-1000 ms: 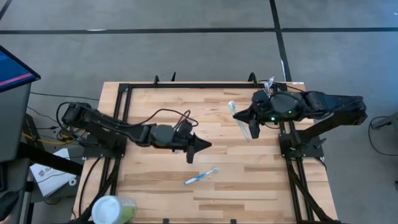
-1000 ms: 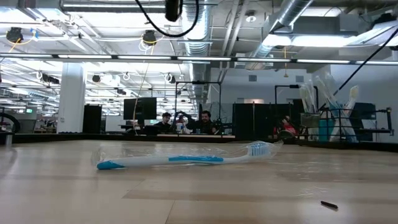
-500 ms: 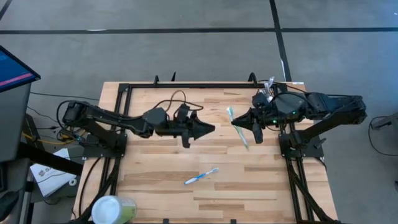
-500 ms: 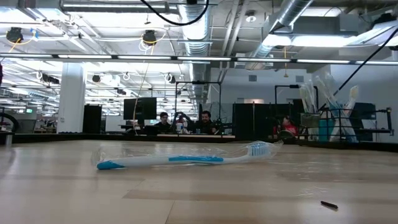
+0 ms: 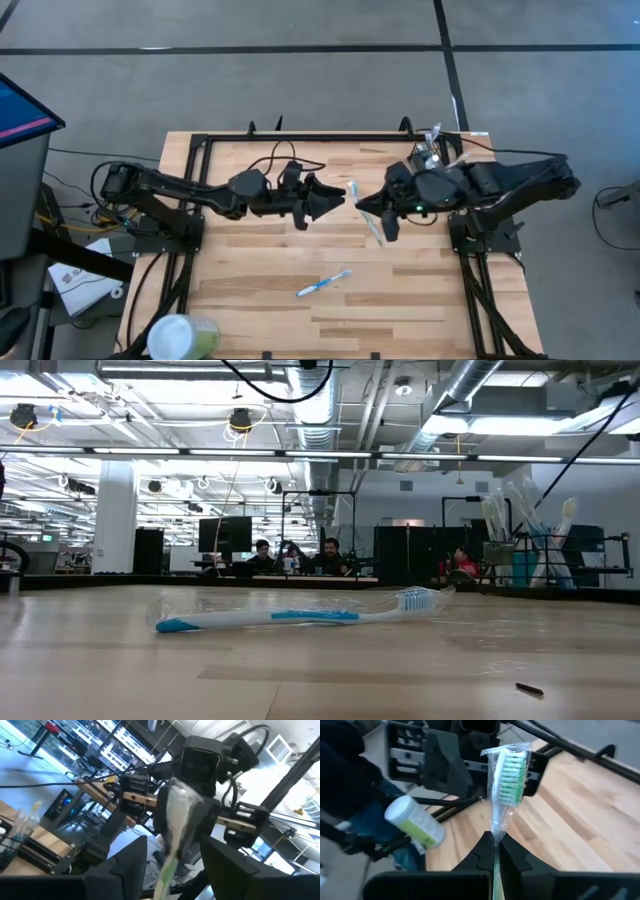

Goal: Pick & Place toothbrushing station
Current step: Put the green toothbrush in the left section of wire organizer

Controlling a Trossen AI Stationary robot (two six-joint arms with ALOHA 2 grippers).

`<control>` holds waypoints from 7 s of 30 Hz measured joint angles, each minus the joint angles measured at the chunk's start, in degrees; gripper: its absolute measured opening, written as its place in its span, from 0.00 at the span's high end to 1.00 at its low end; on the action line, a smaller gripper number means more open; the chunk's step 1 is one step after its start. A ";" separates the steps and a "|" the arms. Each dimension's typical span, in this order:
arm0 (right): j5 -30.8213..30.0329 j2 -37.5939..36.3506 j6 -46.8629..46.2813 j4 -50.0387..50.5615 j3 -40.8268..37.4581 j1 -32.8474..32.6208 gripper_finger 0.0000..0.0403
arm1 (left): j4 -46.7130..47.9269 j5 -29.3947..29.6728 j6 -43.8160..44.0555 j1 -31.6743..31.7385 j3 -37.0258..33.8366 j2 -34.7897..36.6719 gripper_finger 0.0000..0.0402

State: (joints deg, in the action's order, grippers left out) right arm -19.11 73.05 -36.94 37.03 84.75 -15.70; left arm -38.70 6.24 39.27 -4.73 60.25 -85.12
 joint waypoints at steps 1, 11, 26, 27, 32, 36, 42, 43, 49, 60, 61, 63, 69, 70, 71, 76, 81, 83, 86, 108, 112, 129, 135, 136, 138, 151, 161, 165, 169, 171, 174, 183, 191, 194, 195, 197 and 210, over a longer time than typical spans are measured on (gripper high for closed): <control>-0.58 0.48 -0.06 0.00 -0.02 0.02 1.00 | 0.16 0.38 0.00 0.00 0.00 0.00 0.55; -0.42 3.01 0.86 -4.63 0.04 0.76 1.00 | 1.72 0.52 -0.40 -2.96 0.07 -1.43 0.59; 6.26 1.91 1.98 -10.39 0.04 1.27 1.00 | 0.73 1.37 -2.92 -4.22 0.00 -1.46 0.59; 7.39 1.91 1.98 -10.36 0.04 1.27 1.00 | 0.40 1.12 -2.93 -4.23 0.00 -1.46 0.59; 8.54 1.91 1.98 -8.65 0.04 1.08 1.00 | -0.52 0.96 -2.99 -4.37 0.00 -1.44 0.59; 4.26 1.91 1.51 -6.29 0.04 0.72 1.00 | -0.98 1.07 -3.02 -4.35 0.00 -1.44 0.59; 2.32 2.40 1.52 -3.79 0.04 0.31 1.00 | -1.24 4.33 -3.04 -4.20 0.00 -1.44 0.59; 2.32 2.54 1.45 -3.19 0.03 0.31 1.00 | -1.27 5.27 -3.04 -4.20 0.00 -1.44 0.59; 2.12 3.29 0.93 -2.55 -0.02 0.35 1.00 | -1.27 6.95 -2.89 -3.56 0.00 -1.44 0.59; -0.31 4.16 0.93 -2.72 0.02 0.35 1.00 | -1.20 7.30 -2.89 -3.10 0.00 -1.44 0.59; -0.57 4.16 0.92 -2.72 0.02 0.35 1.00 | -1.19 7.30 -2.89 -3.11 0.00 -1.44 0.59; -0.68 4.10 0.91 -2.90 0.02 0.35 1.00 | -1.17 7.30 -2.88 -3.10 0.00 -1.43 0.59; -2.32 4.12 0.91 -2.87 0.02 0.42 1.00 | -1.10 7.30 -2.92 -3.10 0.00 -1.42 0.62; -2.36 4.12 0.91 -2.80 0.02 0.52 1.00 | -1.06 7.28 -2.93 -3.10 0.00 -1.42 0.63; -2.36 4.12 0.91 -2.74 0.02 0.52 1.00 | -0.91 7.30 -2.93 -3.10 0.00 -1.42 0.63; -2.34 4.12 0.91 -2.76 0.02 0.55 1.00 | -0.65 7.27 -2.91 -2.89 0.00 -1.42 0.66; -2.30 4.12 0.91 -2.74 0.02 0.94 1.00 | -0.20 7.47 -2.90 -2.59 0.00 -1.40 0.69; -2.40 4.12 0.91 -2.74 0.02 0.96 1.00 | -0.15 7.48 -2.87 -2.36 0.00 -1.40 0.70; -2.43 4.12 0.91 -2.72 0.02 1.37 1.00 | -0.10 7.54 -2.86 -2.34 0.00 -1.40 0.71; -3.66 4.10 0.91 -1.43 0.02 2.22 1.00 | 0.12 7.73 -2.39 -1.18 0.00 -1.40 0.75; -3.69 4.10 0.91 -1.43 0.02 2.78 1.00 | 0.12 7.73 -2.39 -1.18 0.00 -1.40 0.75; -3.72 4.10 0.93 -1.23 0.02 3.13 1.00 | 0.08 9.16 -1.80 -0.75 0.03 -1.40 0.75; -4.07 4.10 0.93 -1.01 0.02 3.19 1.00 | 0.05 6.79 -1.32 1.13 0.74 -1.99 0.75; -4.06 4.07 0.93 -0.99 0.02 3.19 1.00 | 0.05 6.75 -1.32 0.97 0.74 -1.99 0.75; -3.93 4.05 0.93 -1.02 0.02 3.13 1.00 | 0.14 6.62 -1.36 0.53 0.74 -2.01 0.75; -5.89 4.07 0.93 -1.04 0.02 3.47 1.00 | 0.12 7.51 -1.43 0.61 0.74 -2.05 0.75; -6.34 4.08 0.93 -0.80 0.02 3.50 1.00 | 1.52 9.74 -1.39 1.01 0.74 -2.08 0.64; -6.34 4.08 0.91 -0.80 0.02 3.58 1.00 | 1.78 10.07 -1.18 0.79 0.74 -2.12 0.54; -6.33 4.08 0.92 -0.78 0.02 3.86 1.00 | 1.70 10.31 -1.29 1.19 0.73 -2.12 0.48; -6.36 4.08 0.91 -0.78 0.02 3.96 1.00 | 1.53 10.31 -1.29 1.32 0.74 -2.30 0.48; -6.34 4.08 0.91 -0.34 0.00 4.29 1.00 | 1.47 10.36 -1.17 1.33 0.83 -3.11 0.49; -6.47 4.10 0.91 0.02 0.00 4.64 1.00 | 0.25 9.76 -1.17 1.91 3.74 -5.42 0.53; -6.48 4.10 0.91 0.26 0.00 5.01 1.00 | 0.33 8.83 -2.00 1.60 4.09 -5.25 0.59; -6.43 4.10 0.91 0.34 0.00 5.01 1.00 | 0.33 8.85 -1.99 1.60 4.09 -5.25 0.61; -6.43 4.10 0.91 0.34 0.00 5.01 1.00 | 0.29 8.85 -1.99 1.60 4.09 -5.25 0.61; -6.34 4.10 0.89 0.40 0.00 4.97 1.00 | 0.42 8.85 -1.99 1.60 4.09 -5.25 0.63; -6.27 4.05 0.89 0.23 0.04 4.90 0.98 | 0.89 8.48 -1.33 1.50 4.02 -5.25 0.96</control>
State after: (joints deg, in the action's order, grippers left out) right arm -25.39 77.10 -36.05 37.26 84.79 -10.81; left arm -37.82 14.72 37.93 -3.24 64.27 -90.37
